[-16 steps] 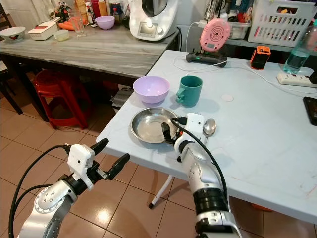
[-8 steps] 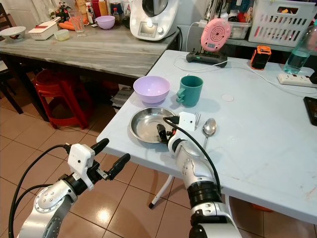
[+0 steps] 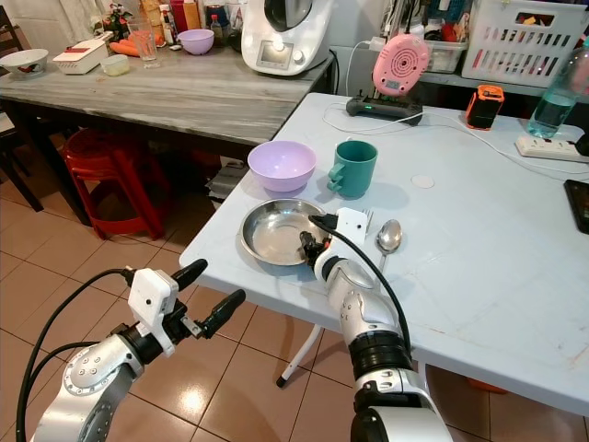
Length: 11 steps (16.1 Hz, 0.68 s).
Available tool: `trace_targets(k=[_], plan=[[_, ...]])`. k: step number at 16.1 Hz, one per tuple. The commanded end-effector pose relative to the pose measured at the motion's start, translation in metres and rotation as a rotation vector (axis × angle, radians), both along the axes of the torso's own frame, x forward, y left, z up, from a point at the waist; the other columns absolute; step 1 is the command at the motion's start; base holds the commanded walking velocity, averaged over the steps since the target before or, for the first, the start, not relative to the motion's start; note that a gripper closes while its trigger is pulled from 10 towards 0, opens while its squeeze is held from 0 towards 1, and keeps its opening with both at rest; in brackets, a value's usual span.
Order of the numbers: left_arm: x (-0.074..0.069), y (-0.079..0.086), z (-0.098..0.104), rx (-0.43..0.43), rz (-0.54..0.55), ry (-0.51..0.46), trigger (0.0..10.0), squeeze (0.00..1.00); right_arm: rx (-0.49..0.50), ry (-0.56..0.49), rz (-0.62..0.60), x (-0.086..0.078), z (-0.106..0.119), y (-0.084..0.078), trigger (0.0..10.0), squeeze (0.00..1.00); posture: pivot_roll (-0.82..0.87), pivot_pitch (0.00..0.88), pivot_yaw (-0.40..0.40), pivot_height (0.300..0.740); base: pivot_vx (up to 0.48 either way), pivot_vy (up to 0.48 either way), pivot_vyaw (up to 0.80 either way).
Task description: Setting the table
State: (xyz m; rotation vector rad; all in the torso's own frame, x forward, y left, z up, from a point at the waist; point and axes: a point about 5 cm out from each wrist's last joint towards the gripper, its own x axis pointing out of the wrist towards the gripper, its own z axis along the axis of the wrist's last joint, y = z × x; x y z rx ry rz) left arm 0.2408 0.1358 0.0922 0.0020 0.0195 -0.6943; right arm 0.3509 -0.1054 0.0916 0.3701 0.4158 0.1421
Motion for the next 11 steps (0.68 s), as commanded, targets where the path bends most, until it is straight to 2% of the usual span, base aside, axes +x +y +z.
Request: trace_targets(k=[1,11], plan=[[0.0011,0.0003,0.0029,0.016,-0.019,-0.016,10.0,0.0,0.017,0.015,-0.005,0.002,0.001,0.0024,0.0,0.0,0.05,0.002,0.03,0.74,0.0,0.0,0.0],[0.0032,-0.0031,0.004,0.012,-0.015,-0.025,10.0,0.0,0.055,0.043,-0.043,0.0039,-0.0008,-0.0024,0.0,0.0,0.05,0.0,0.019,0.74,0.0,0.0,0.0]])
